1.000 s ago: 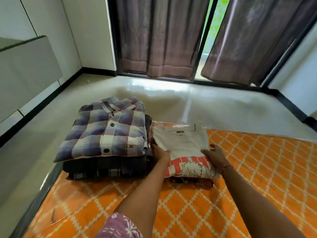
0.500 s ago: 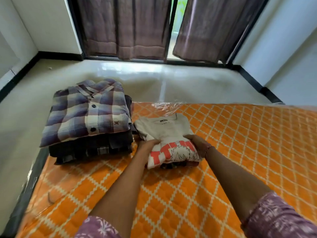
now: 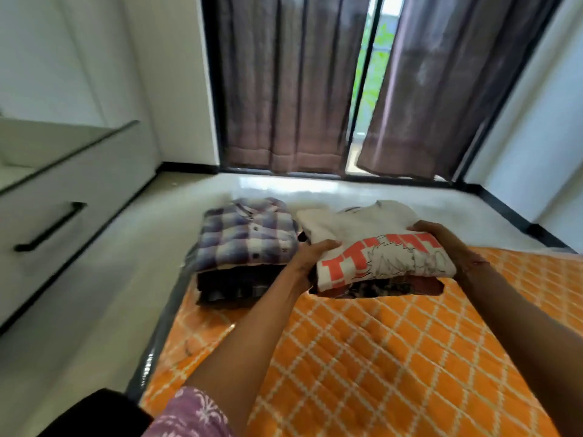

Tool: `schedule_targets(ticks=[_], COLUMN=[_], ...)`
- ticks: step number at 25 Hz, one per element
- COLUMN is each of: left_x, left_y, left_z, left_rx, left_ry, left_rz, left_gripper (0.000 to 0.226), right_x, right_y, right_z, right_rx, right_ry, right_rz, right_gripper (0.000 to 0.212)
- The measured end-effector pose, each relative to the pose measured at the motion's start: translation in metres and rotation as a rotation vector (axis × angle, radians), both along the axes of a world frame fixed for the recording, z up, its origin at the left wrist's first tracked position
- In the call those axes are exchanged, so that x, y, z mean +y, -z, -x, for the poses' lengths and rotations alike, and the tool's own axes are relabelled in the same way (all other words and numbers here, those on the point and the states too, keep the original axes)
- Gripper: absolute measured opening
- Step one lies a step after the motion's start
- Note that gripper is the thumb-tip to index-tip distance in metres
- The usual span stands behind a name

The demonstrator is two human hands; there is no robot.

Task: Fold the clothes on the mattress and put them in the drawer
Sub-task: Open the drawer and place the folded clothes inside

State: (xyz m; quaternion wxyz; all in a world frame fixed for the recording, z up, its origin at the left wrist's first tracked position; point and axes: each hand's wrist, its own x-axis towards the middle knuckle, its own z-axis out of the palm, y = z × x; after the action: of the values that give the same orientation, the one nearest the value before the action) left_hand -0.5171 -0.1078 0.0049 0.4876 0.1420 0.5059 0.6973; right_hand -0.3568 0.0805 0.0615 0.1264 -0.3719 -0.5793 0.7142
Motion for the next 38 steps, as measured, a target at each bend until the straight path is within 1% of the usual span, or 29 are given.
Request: schedule_targets(ticks=[1, 2, 3, 4, 5, 6, 8, 9, 10, 11, 13, 15, 17, 20, 23, 26, 29, 32, 35, 38], left_x=[-0.017, -0.037, -0.063, -0.085, -0.11, -0.139, -0.198, -0.229, -0.259, -0.29, -0.352, -0.41, -0.467, -0.528, -0.569, -0.579, -0.586, -0.595, -0.604, -0.621], left_y=[-0.014, -0.024, -0.037, -0.045, -0.054, -0.062, -0.079, -0.085, -0.089, -0.092, -0.096, -0.097, -0.1, -0.095, -0.077, -0.062, -0.063, -0.056, -0.045, -0.025], left_z=[0.01, 0.023, 0.039, 0.055, 0.069, 0.087, 0.119, 0.138, 0.156, 0.178, 0.228, 0.271, 0.327, 0.381, 0.414, 0.417, 0.432, 0.464, 0.505, 0.552], left_rx=[0.012, 0.02, 0.041, 0.051, 0.069, 0.081, 0.123, 0.152, 0.164, 0.17, 0.171, 0.142, 0.127, 0.065, -0.077, -0.241, -0.336, -0.422, -0.449, -0.397], left_ry=[-0.024, -0.057, -0.104, -0.124, -0.149, -0.172, -0.253, -0.324, -0.373, -0.433, -0.527, -0.613, -0.73, -0.904, -1.0, -1.03, -1.098, -1.2, -1.325, -1.457], left_rz=[-0.015, -0.038, -0.04, -0.058, -0.061, -0.085, -0.136, -0.142, -0.164, -0.145, -0.064, 0.017, 0.044, 0.043, 0.107, 0.148, 0.206, 0.317, 0.354, 0.404], left_gripper=[0.031, 0.039, 0.045, 0.047, 0.047, 0.048, 0.053, 0.055, 0.054, 0.05, 0.034, 0.025, 0.026, 0.033, 0.032, 0.03, 0.032, 0.034, 0.023, 0.023], right_x=[-0.014, -0.033, -0.059, -0.083, -0.105, -0.13, -0.179, -0.206, -0.233, -0.261, -0.316, -0.367, -0.412, -0.474, -0.523, -0.539, -0.546, -0.557, -0.578, -0.61], right_y=[-0.009, -0.018, -0.03, -0.04, -0.048, -0.056, -0.066, -0.069, -0.07, -0.071, -0.068, -0.066, -0.062, -0.063, -0.064, -0.058, -0.056, -0.049, -0.026, 0.006], right_z=[0.014, 0.031, 0.053, 0.072, 0.091, 0.114, 0.163, 0.193, 0.222, 0.254, 0.324, 0.388, 0.473, 0.571, 0.637, 0.662, 0.687, 0.727, 0.778, 0.835], right_rx=[0.025, 0.045, 0.088, 0.123, 0.149, 0.162, 0.177, 0.177, 0.182, 0.181, 0.136, 0.079, 0.06, -0.027, -0.211, -0.34, -0.441, -0.427, -0.342, -0.27], right_ry=[0.0, -0.026, -0.062, -0.098, -0.135, -0.181, -0.268, -0.309, -0.348, -0.393, -0.491, -0.607, -0.709, -0.888, -0.975, -1.025, -1.088, -1.199, -1.271, -1.249], right_rz=[-0.03, -0.035, -0.006, 0.018, 0.045, 0.062, 0.077, 0.065, 0.056, 0.044, 0.025, 0.047, 0.072, 0.05, -0.049, -0.13, -0.179, -0.187, -0.238, -0.325], right_gripper=[0.076, 0.077, 0.065, 0.046, 0.033, 0.028, 0.025, 0.024, 0.023, 0.023, 0.021, 0.02, 0.022, 0.023, 0.024, 0.025, 0.024, 0.018, 0.029, 0.037])
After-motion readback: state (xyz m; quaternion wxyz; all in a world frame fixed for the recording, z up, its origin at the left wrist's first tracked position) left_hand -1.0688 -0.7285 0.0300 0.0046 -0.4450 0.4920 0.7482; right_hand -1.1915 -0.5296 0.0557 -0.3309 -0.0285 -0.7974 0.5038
